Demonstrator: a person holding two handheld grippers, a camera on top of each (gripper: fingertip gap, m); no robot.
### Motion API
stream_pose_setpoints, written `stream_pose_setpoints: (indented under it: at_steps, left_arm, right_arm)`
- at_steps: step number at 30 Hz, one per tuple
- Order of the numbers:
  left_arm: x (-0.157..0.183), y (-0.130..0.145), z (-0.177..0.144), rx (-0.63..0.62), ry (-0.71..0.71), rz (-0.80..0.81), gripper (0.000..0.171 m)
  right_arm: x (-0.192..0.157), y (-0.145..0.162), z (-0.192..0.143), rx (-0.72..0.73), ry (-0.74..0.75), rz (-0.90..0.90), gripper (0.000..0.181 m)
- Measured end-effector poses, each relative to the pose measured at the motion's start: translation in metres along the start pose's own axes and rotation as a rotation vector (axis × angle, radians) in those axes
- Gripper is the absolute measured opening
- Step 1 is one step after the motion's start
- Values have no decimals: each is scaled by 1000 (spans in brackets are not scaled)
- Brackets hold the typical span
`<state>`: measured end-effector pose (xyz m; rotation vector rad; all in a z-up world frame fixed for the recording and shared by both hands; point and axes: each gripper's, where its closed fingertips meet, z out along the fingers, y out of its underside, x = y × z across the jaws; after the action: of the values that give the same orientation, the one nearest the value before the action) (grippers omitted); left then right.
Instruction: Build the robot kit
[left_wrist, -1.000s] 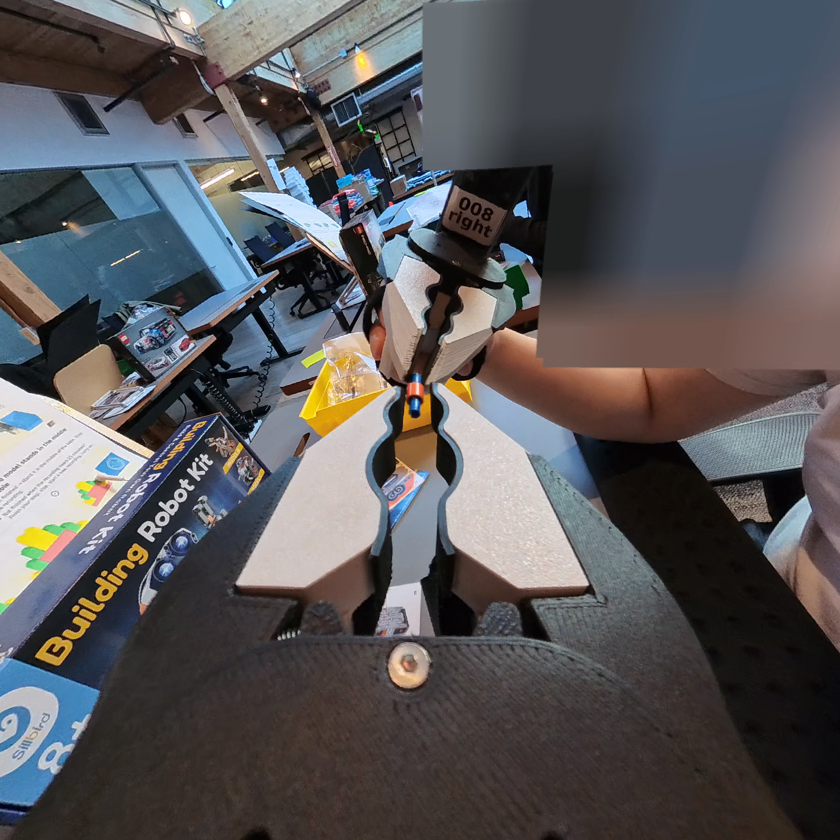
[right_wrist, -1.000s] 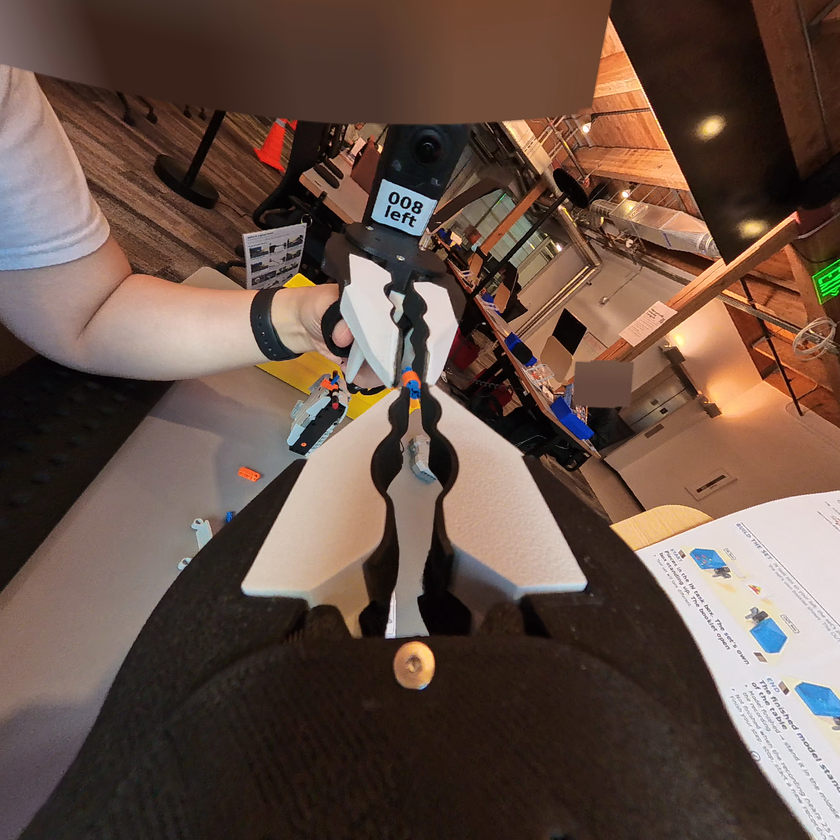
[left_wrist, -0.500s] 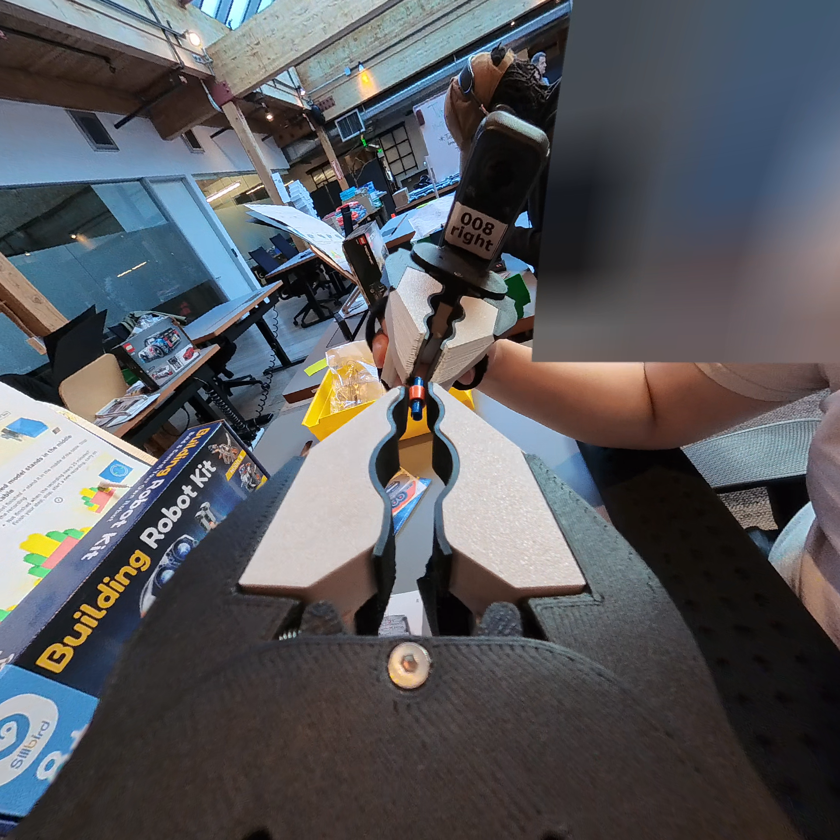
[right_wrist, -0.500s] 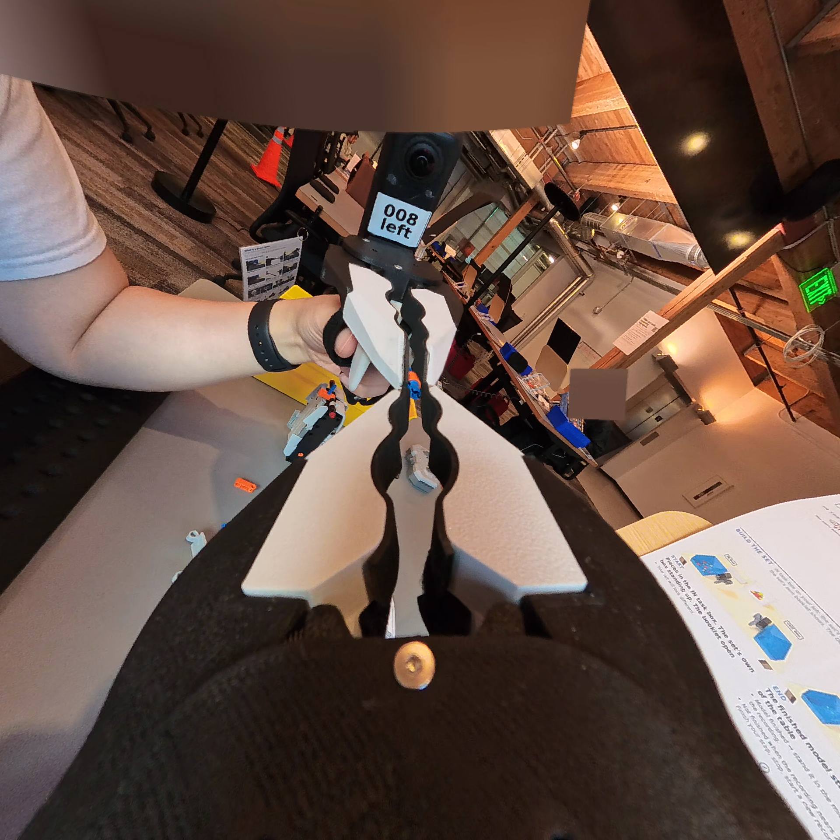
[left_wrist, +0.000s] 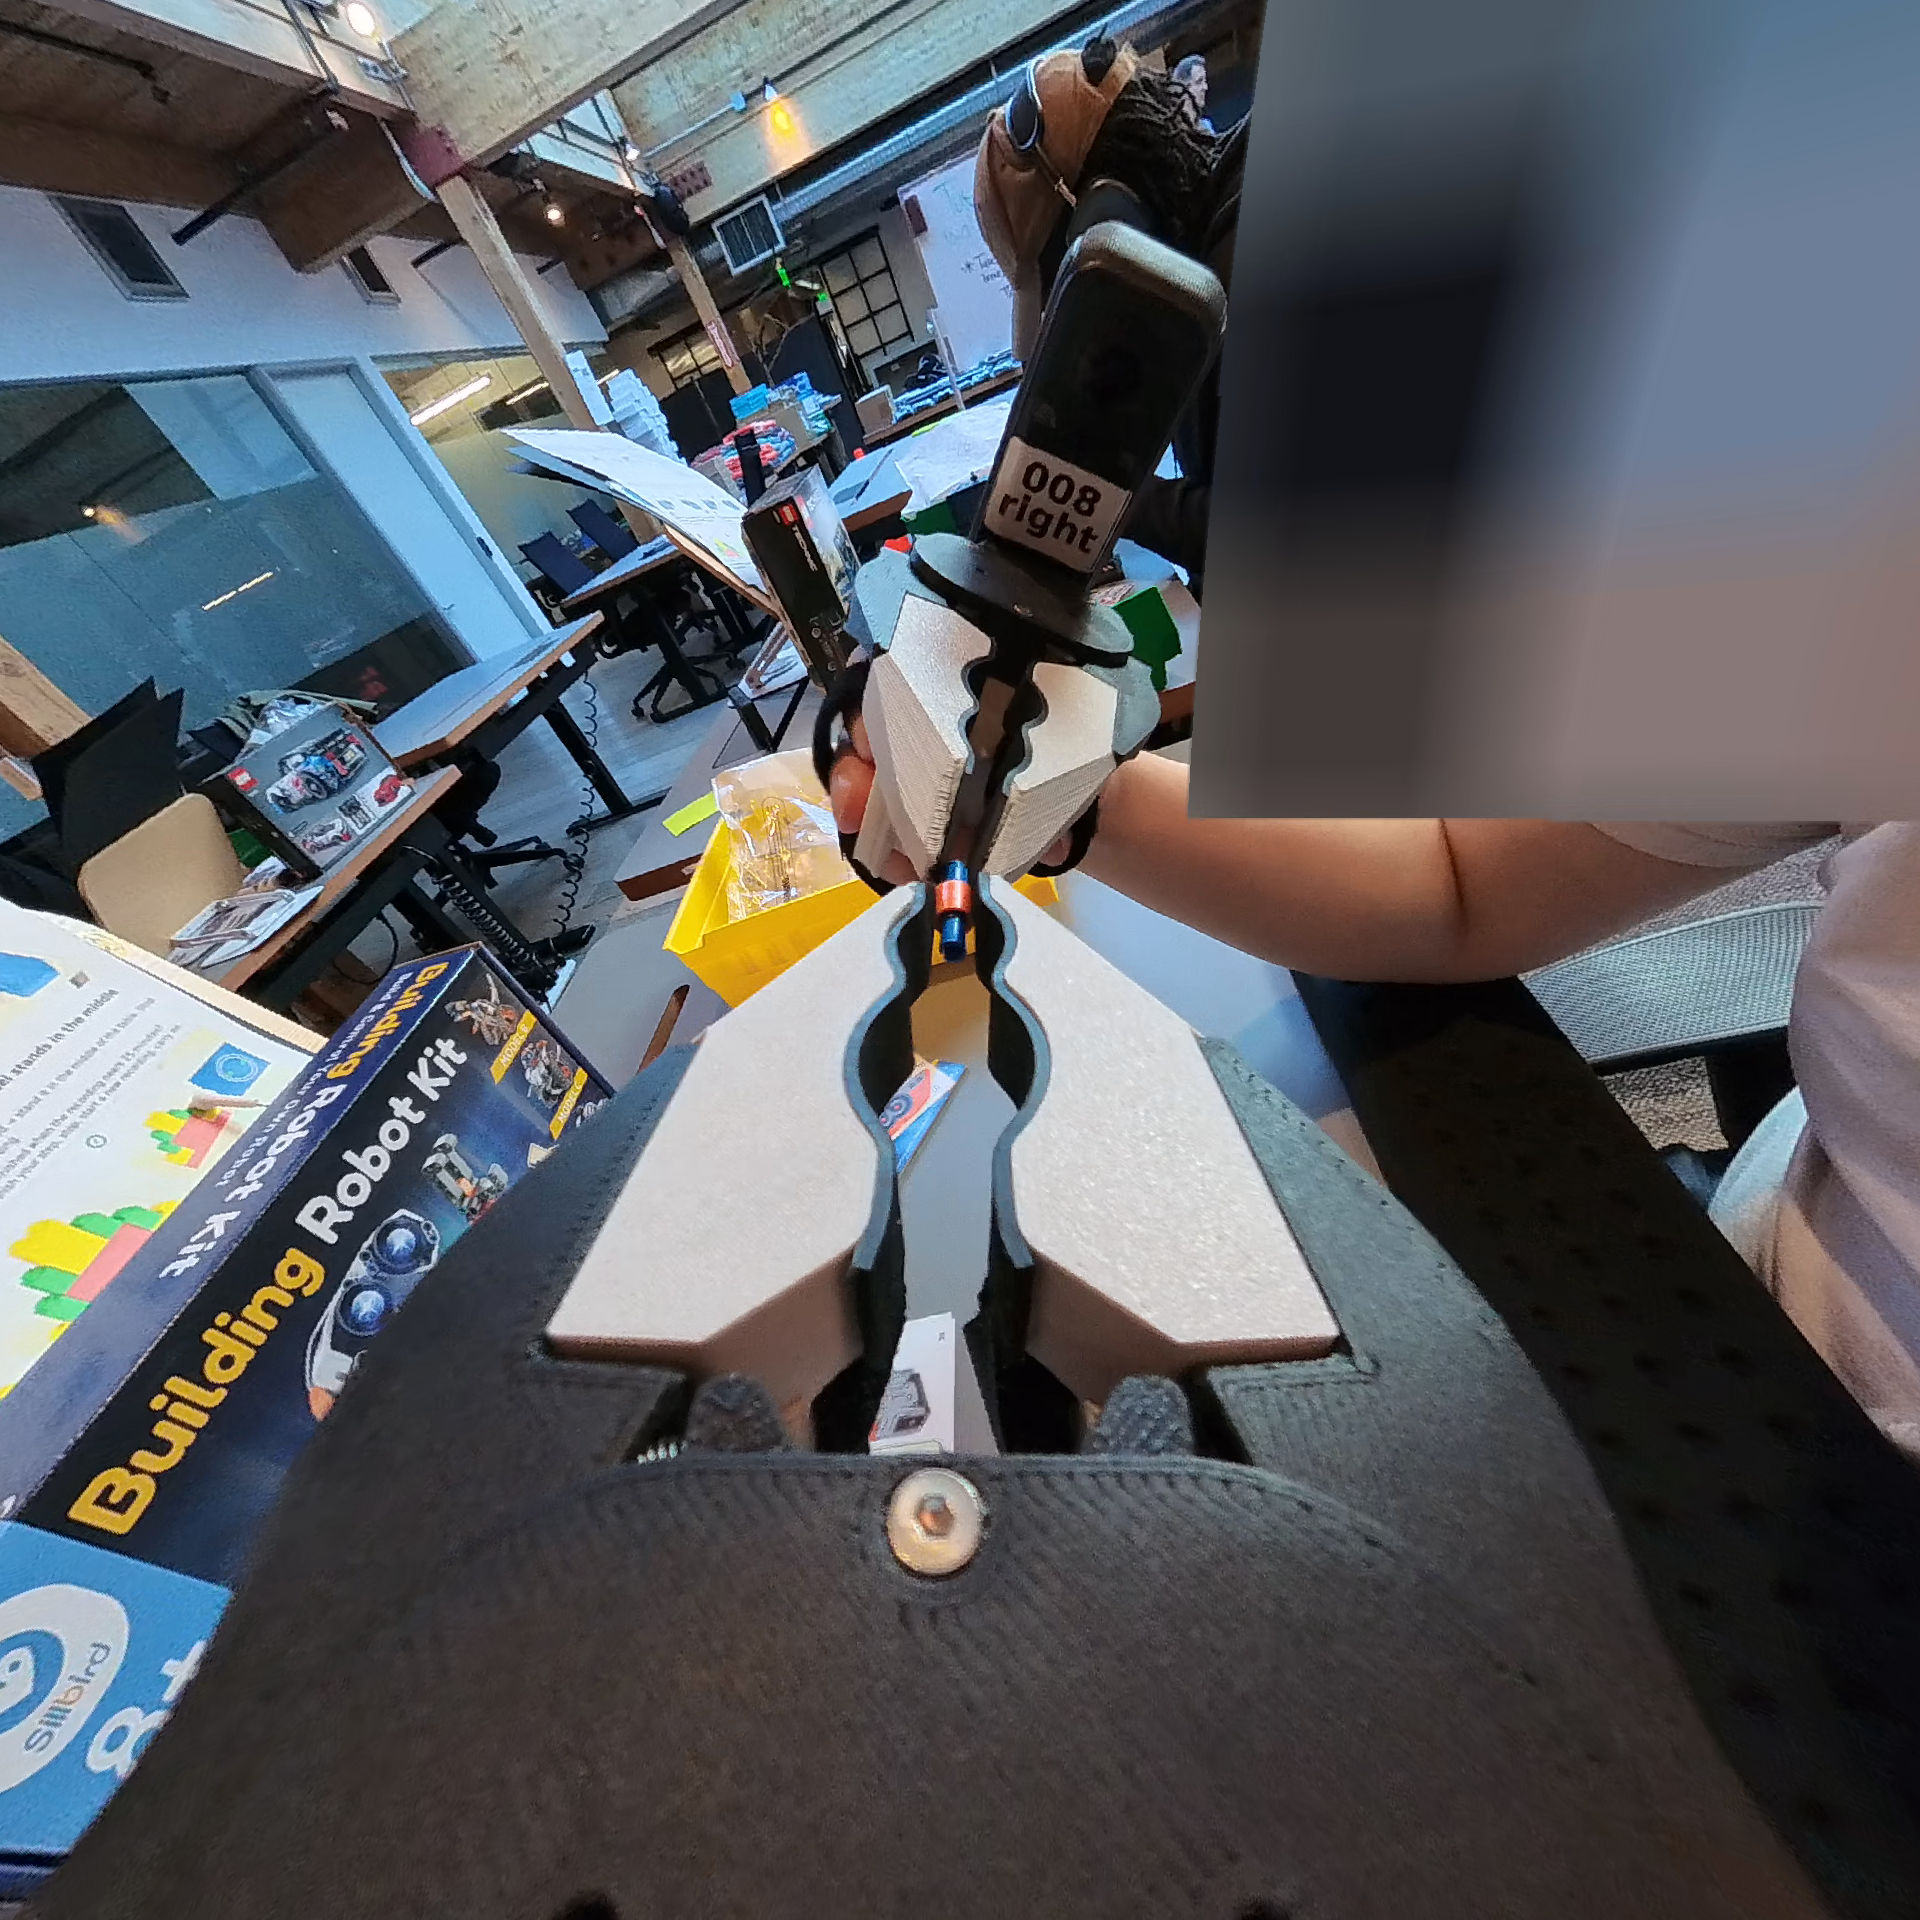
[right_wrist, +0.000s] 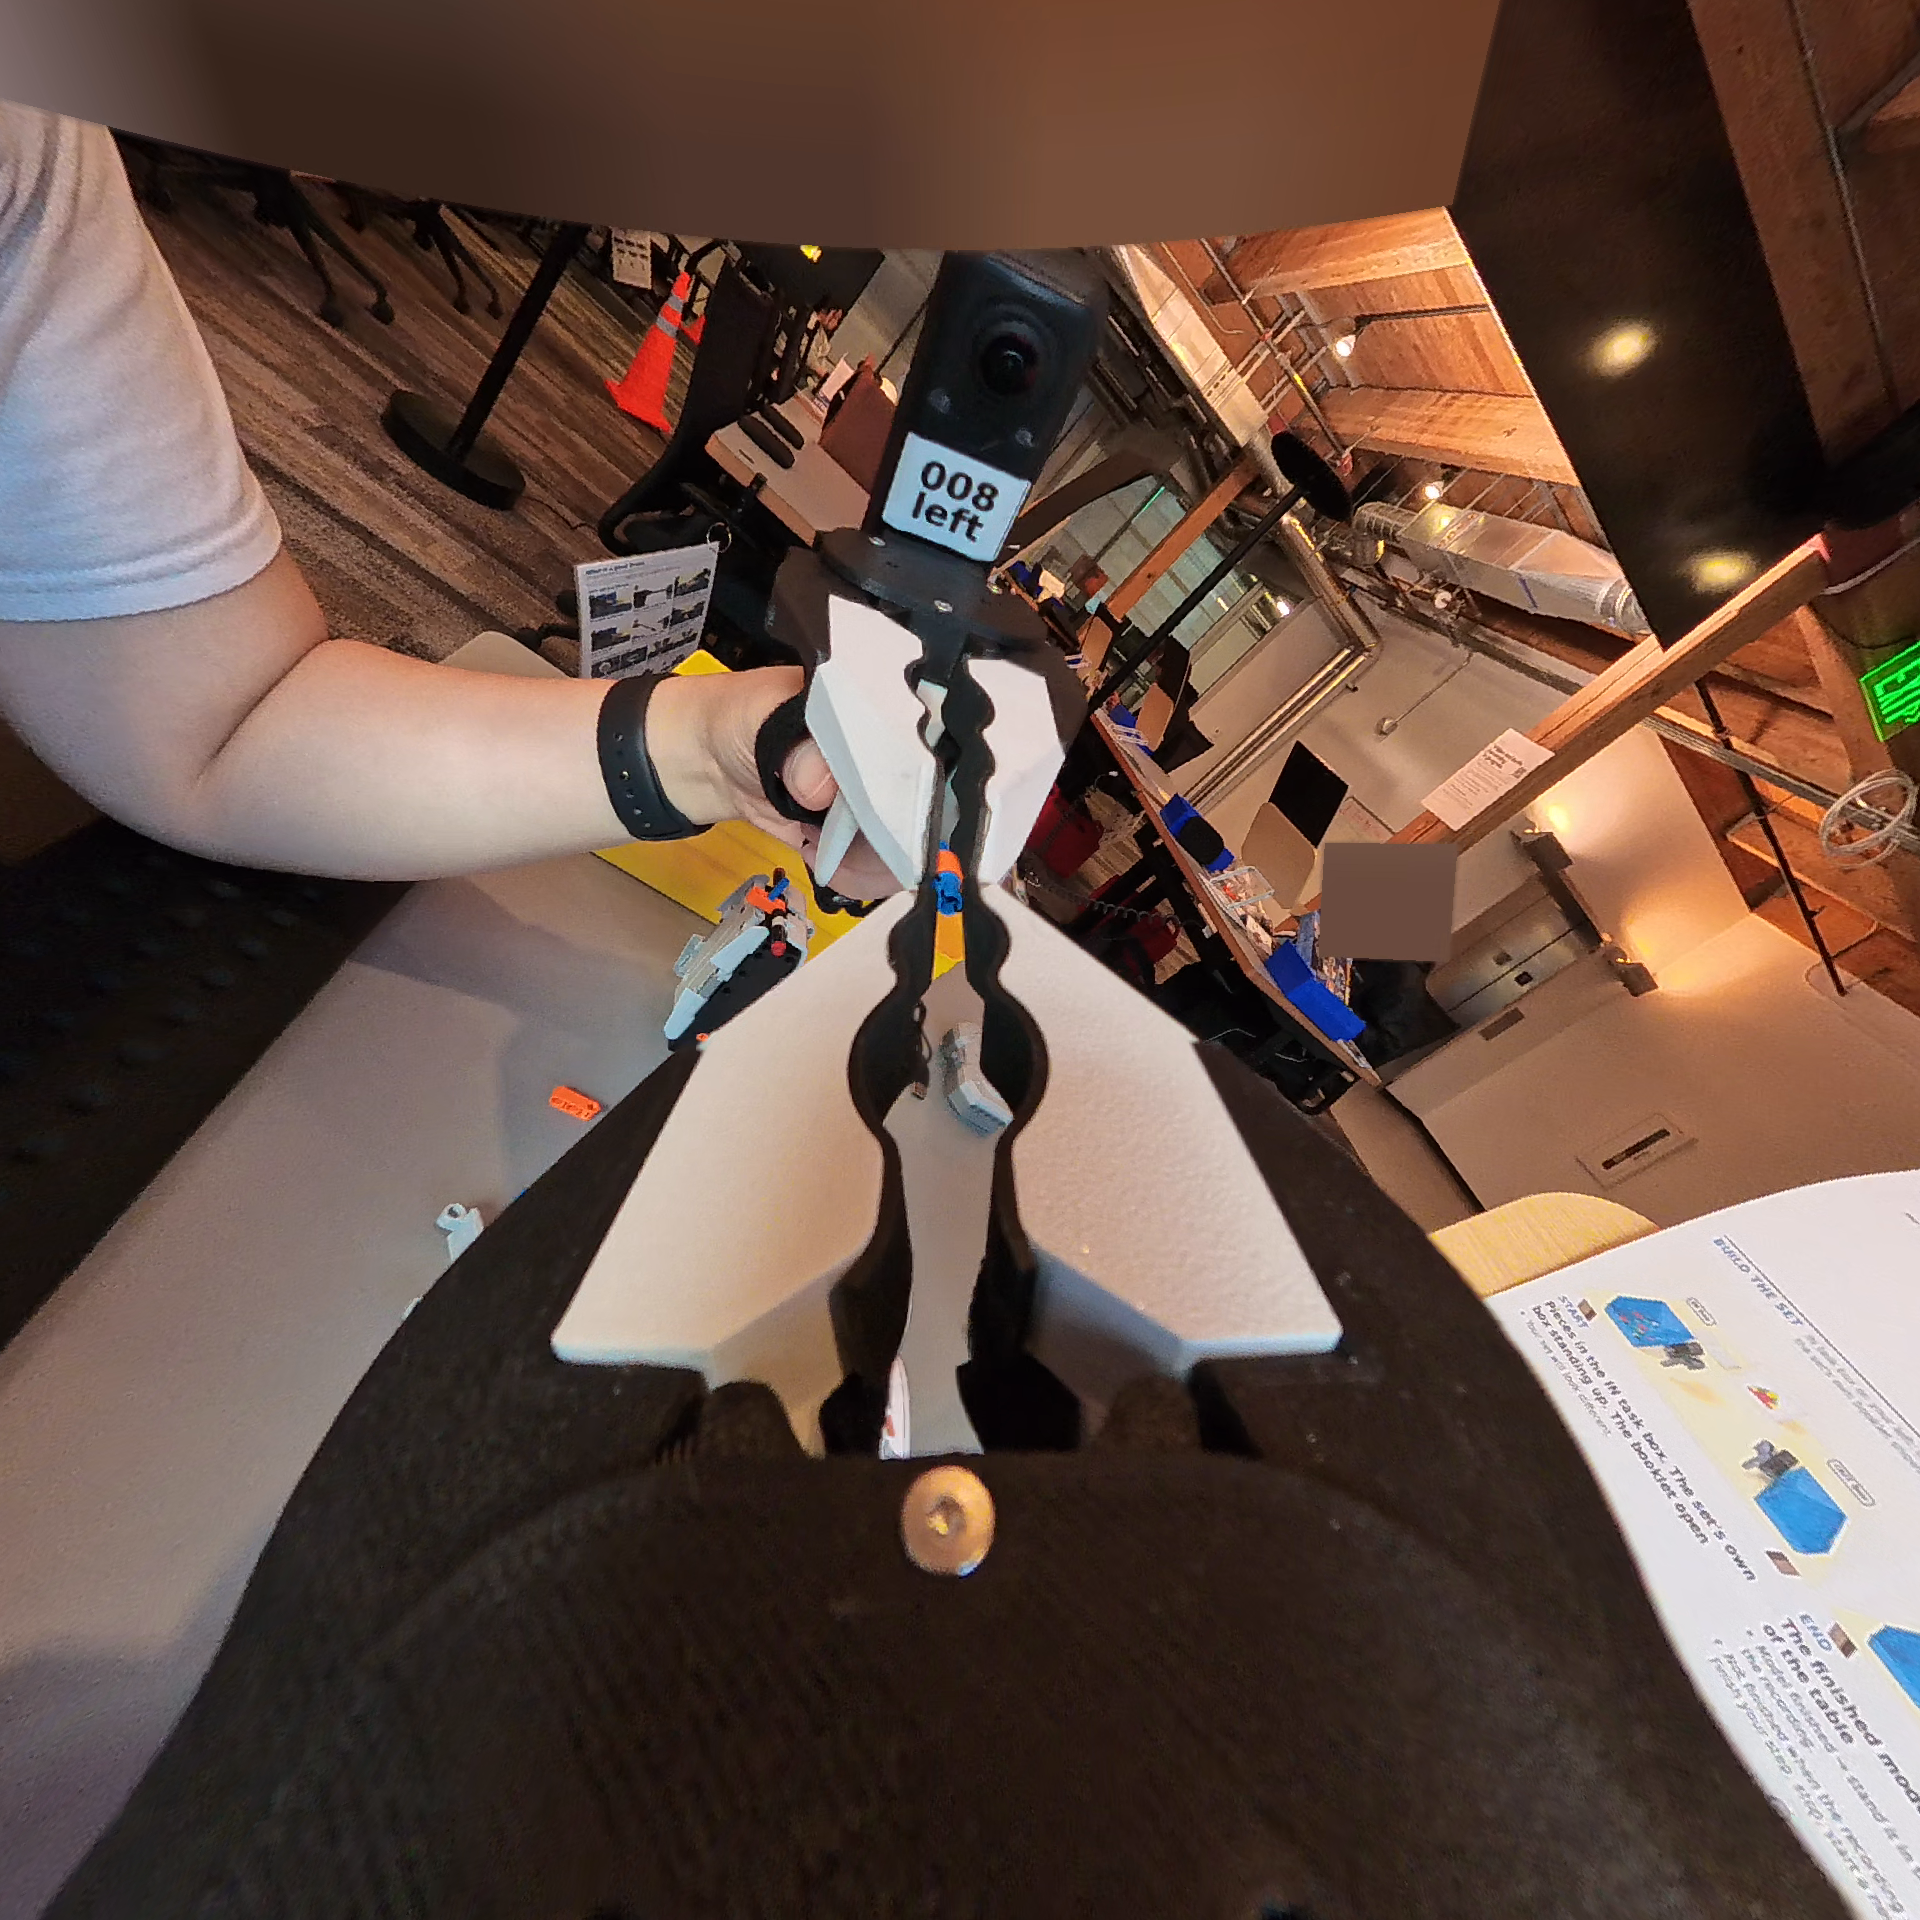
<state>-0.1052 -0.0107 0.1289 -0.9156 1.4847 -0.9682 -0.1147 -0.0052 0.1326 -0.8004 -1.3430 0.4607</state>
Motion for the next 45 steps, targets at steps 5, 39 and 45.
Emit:
stream_pose_setpoints:
  at_steps: [5,39,45]
  left_arm:
    - [2,-5,-1,32,11,-2,5]
    - [-16,22,-34,-133,-30,-47,5]
    - [-18,24,-35,-142,-40,-58,6]
  right_arm:
    - [0,-6,0,37,6,-2,3]
    - [-155,252,-83,-949,-528,268,28]
    - [-140,247,-104,-1158,-250,500,18]
